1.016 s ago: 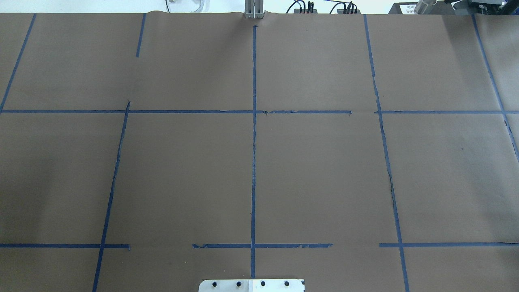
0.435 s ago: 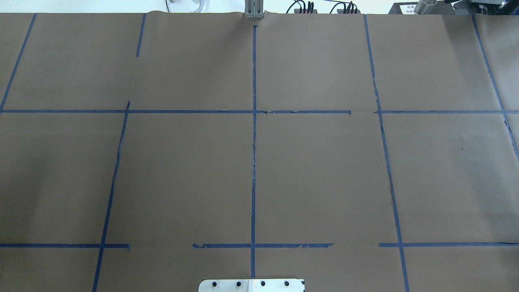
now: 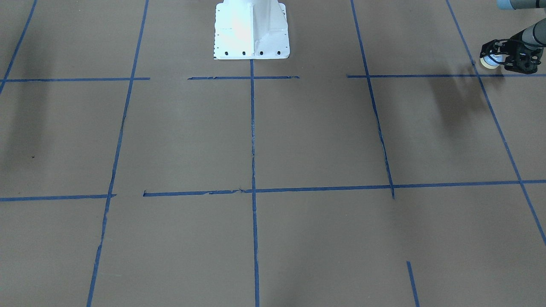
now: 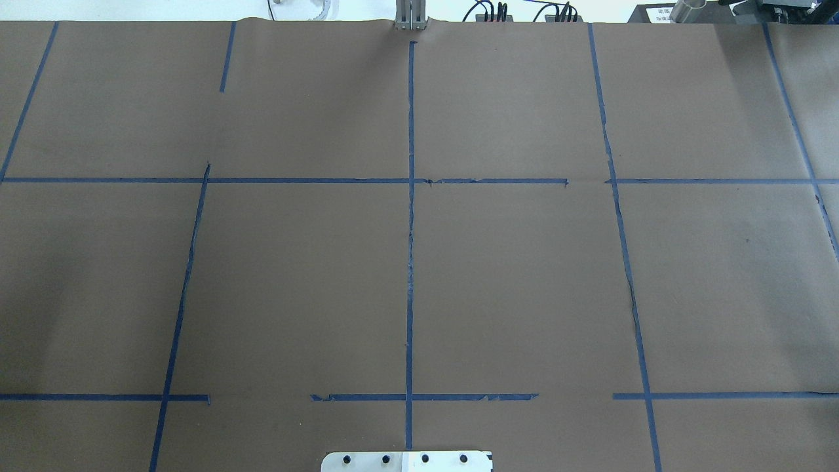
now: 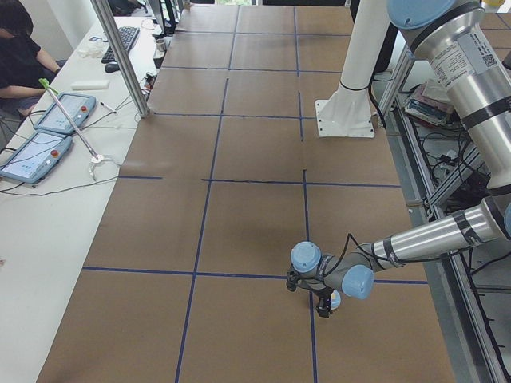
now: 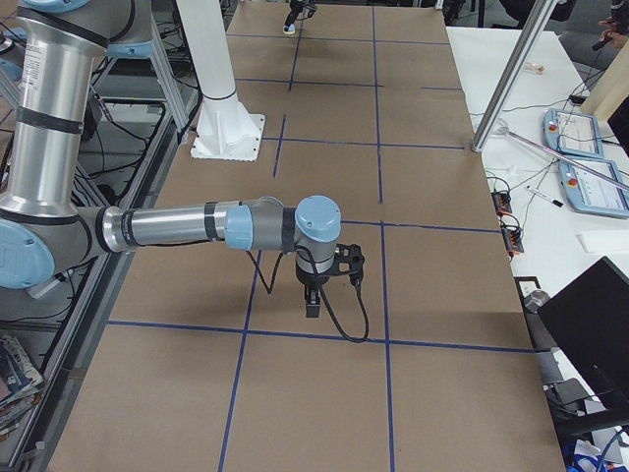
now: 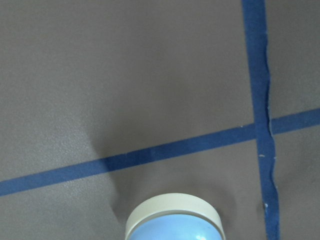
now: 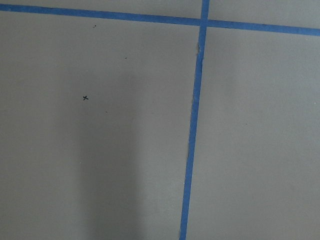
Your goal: Place and press bell with both arms
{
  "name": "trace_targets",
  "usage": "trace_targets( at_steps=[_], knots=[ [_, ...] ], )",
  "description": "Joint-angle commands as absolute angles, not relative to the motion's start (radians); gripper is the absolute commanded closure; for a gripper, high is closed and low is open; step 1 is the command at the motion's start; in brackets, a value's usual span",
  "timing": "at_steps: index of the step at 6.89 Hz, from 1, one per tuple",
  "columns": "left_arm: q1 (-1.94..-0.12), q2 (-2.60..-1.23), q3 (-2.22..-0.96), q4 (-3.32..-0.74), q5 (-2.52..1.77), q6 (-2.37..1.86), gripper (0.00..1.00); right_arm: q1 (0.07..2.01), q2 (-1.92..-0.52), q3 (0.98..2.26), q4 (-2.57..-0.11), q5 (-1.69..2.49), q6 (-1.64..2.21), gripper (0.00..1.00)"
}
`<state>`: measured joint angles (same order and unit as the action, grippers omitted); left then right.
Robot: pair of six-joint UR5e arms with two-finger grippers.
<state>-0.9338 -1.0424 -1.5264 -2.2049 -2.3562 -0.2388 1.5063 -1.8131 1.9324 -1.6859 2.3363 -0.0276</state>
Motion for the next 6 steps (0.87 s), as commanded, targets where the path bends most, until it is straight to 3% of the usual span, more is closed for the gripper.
trace_targets(
  at_steps=[1,2,3,6],
  knots=[
    [-0.92,-1.045,-1.516,-2.204,-2.356,-0.239,0.0,1.506,-1.813,1.933,-1.686,2.336,-0.028,0.0],
    [-0.917,-1.046,-1.516,-2.204,-2.356,-0.241,0.03,1.508,-1.813,1.934,-1.686,2.336,-0.029,0.0],
    [-0.916,-1.048,-1.516,-2.204,-2.356,-0.241,0.32,1.508,-1.813,1.934,-1.686,2.336,-0.028,0.0],
    [-0.916,-1.052,-1.544,-2.206,-2.356,-0.238,0.91,1.513,-1.813,1.934,-1.686,2.336,-0.029,0.0]
  ],
)
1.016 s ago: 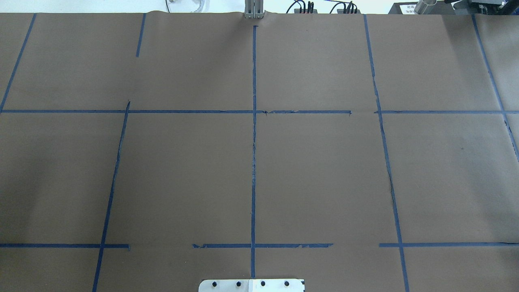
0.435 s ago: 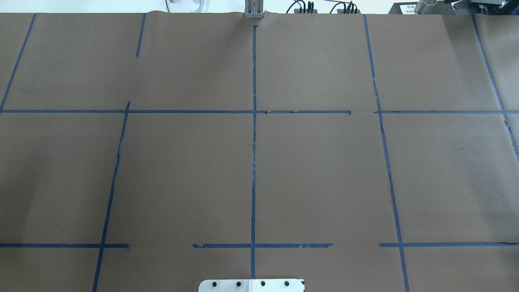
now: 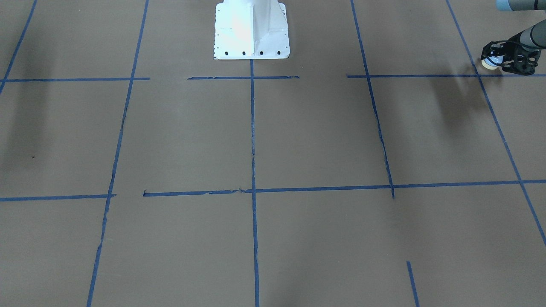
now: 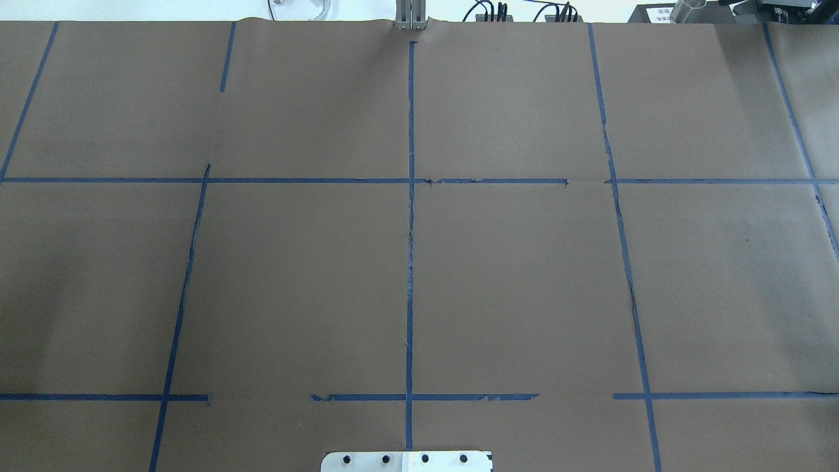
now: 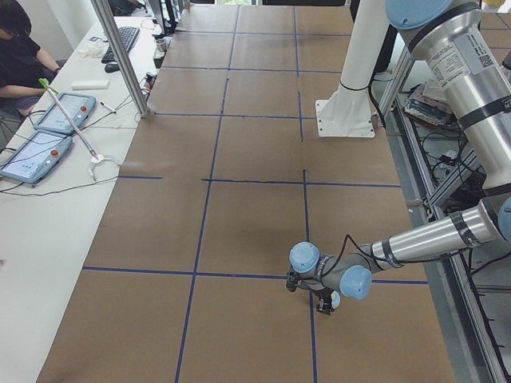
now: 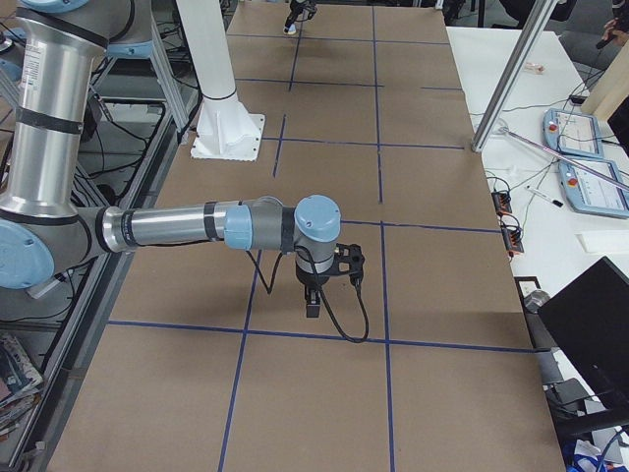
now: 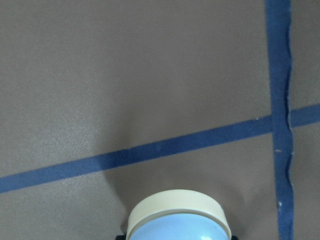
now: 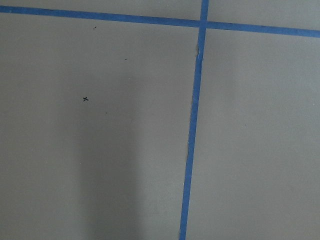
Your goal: Place and press bell with both arms
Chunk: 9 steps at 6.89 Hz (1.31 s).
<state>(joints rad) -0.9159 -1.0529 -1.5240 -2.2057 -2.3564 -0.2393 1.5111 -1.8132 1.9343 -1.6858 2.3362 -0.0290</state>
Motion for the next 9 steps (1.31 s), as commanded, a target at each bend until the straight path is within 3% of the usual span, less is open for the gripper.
trace_targets(
  at_steps=[1,4,9],
  knots=[
    [-0.922,-1.045,-1.612,-2.206,-2.353,-0.239,0.93,1.514,-1.812,1.934,-1.686,2.336,-0.026,0.0],
    [-1.056,-1.084,-1.785,-2.194,-2.344,-0.25,0.96,1.514,-1.809,1.939,-1.686,2.336,-0.018,0.0],
    [-1.062,-1.493,-1.775,-2.041,-2.344,-0.559,0.98,1.514,-1.81,1.94,-1.687,2.341,-0.014,0.0]
  ],
)
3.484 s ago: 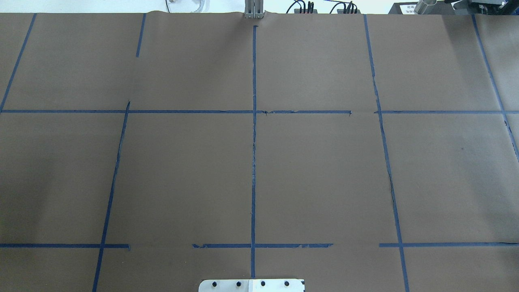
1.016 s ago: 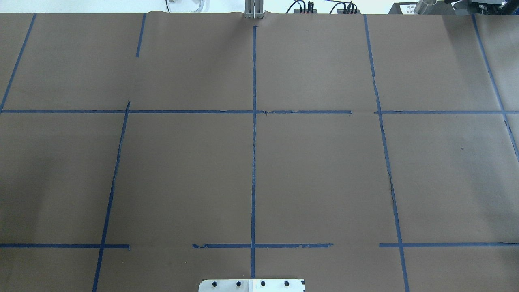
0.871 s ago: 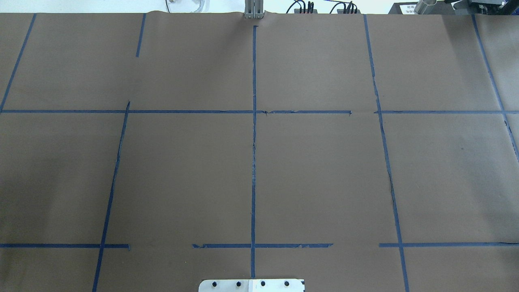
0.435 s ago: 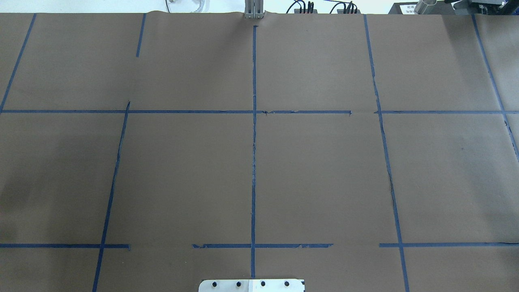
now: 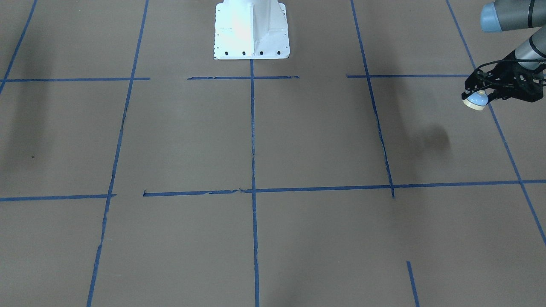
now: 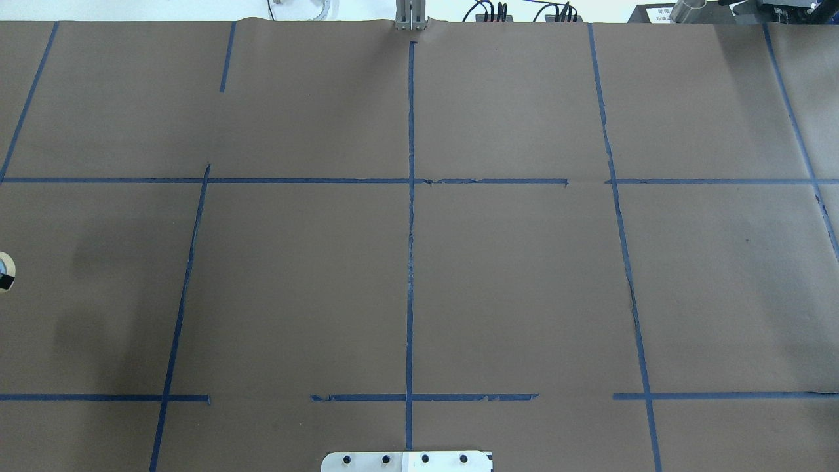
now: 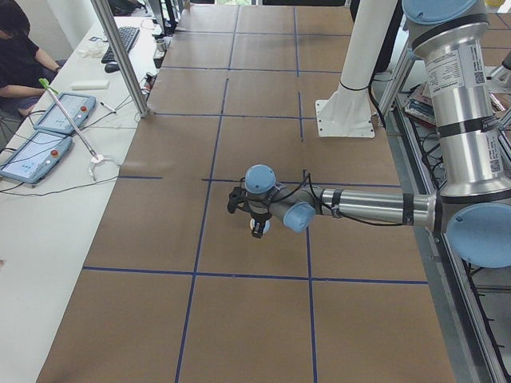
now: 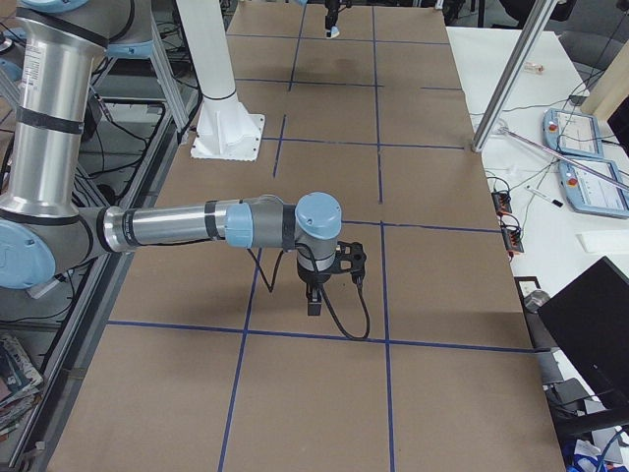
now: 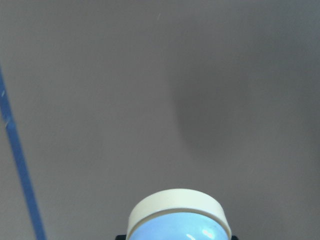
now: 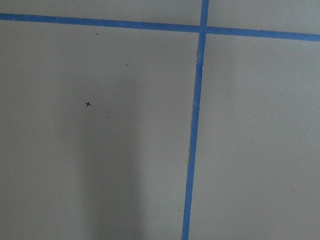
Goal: Place and press bell with both arms
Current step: 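Carry the bell with the left gripper toward the table's central grid crossing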
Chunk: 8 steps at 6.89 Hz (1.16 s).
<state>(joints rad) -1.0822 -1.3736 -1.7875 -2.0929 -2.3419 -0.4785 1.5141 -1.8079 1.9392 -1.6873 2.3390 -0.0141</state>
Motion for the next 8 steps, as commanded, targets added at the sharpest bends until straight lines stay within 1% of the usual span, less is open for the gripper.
trace_targets(
  at_steps=[1,2,4,5,6,7,8],
  knots=[
    [-0.984,-1.599,-1.772,-1.976,-2.339,-0.651,0.98,1.514,-1.81,1.937,-1.687,2.341,-0.026,0.0],
    [-0.92,-1.718,-1.77,-1.885,-2.338,-0.734,0.98,1.514,-1.809,1.943,-1.687,2.341,-0.018,0.0],
    [-0.794,-1.982,-1.761,-1.592,-2.182,-0.822,0.98,1.514,-1.799,1.941,-1.687,2.339,-0.014,0.0],
    [-0.741,-2.111,-1.709,-1.469,-2.156,-0.912,0.99,1.514,-1.798,1.939,-1.687,2.339,-0.012,0.0],
    [-0.708,-2.26,-1.581,-1.459,-2.126,-1.002,0.99,1.514,-1.798,1.939,-1.687,2.341,-0.012,0.0],
    [-0.675,-2.413,-1.401,-1.459,-2.108,-1.043,0.99,1.514,-1.798,1.936,-1.687,2.341,-0.012,0.0],
    [-0.67,-2.531,-1.249,-1.468,-2.111,-1.048,0.99,1.514,-1.798,1.936,-1.687,2.341,-0.012,0.0]
  ],
)
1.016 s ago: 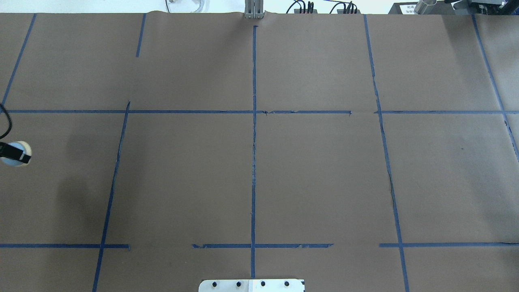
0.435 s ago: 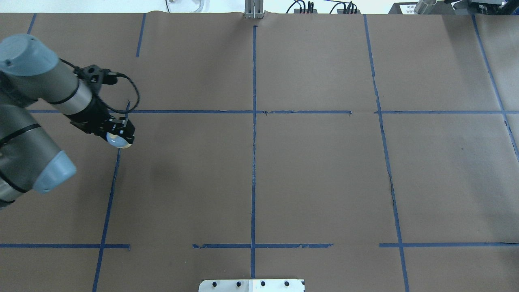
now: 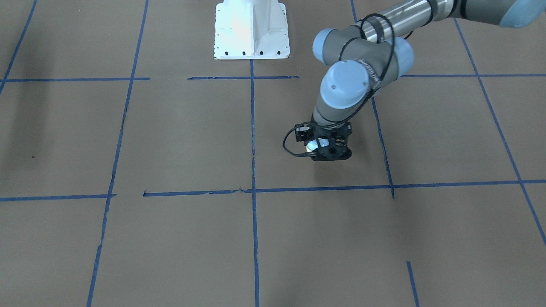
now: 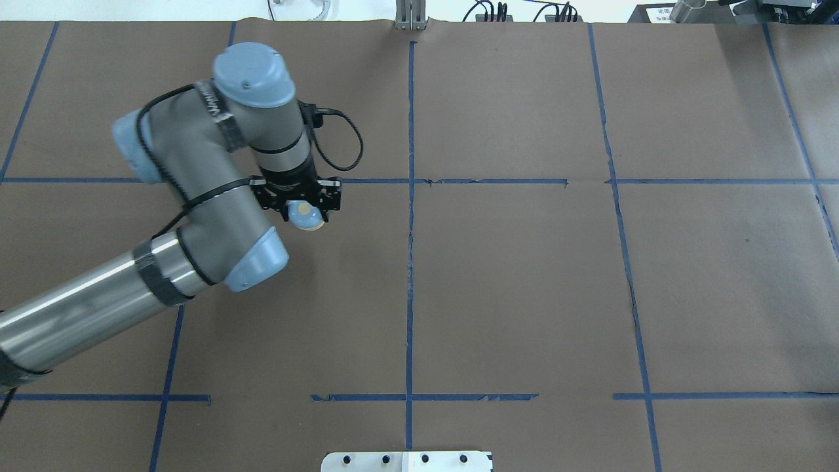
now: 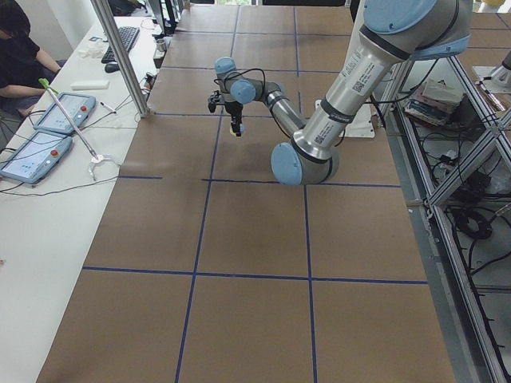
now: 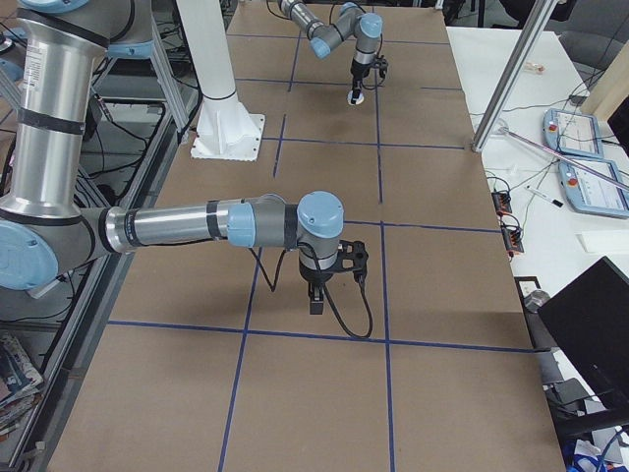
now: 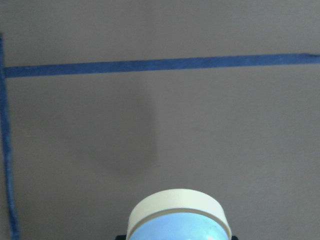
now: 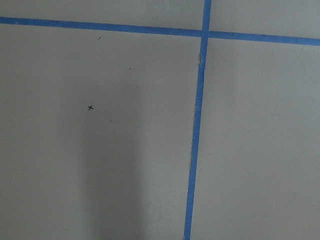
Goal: Place and press bell with both arms
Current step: 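Carry the bell with the left gripper toward the table's central grid crossing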
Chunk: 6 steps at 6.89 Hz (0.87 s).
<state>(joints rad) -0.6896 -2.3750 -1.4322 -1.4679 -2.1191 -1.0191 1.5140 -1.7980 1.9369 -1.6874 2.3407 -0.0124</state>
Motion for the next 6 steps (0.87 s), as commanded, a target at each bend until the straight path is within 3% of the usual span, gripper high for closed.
trace_targets(
  at_steps=[1,4,5,6],
  knots=[
    [-0.648,-2.593,-1.177,-1.476,-2.112,-1.051,0.99,1.514,-1.798,1.934,-1.687,2.341,-0.012,0.0],
    [-0.614,-2.66,-1.02,-1.615,-2.115,-1.086,0.97,1.514,-1.798,1.931,-1.687,2.339,-0.014,0.0],
    [-0.603,-2.66,-1.016,-1.623,-2.115,-1.086,0.93,1.514,-1.798,1.931,-1.687,2.341,-0.012,0.0],
    [-0.598,-2.66,-1.015,-1.624,-2.115,-1.088,0.84,1.514,-1.798,1.931,-1.687,2.339,-0.012,0.0]
  ],
)
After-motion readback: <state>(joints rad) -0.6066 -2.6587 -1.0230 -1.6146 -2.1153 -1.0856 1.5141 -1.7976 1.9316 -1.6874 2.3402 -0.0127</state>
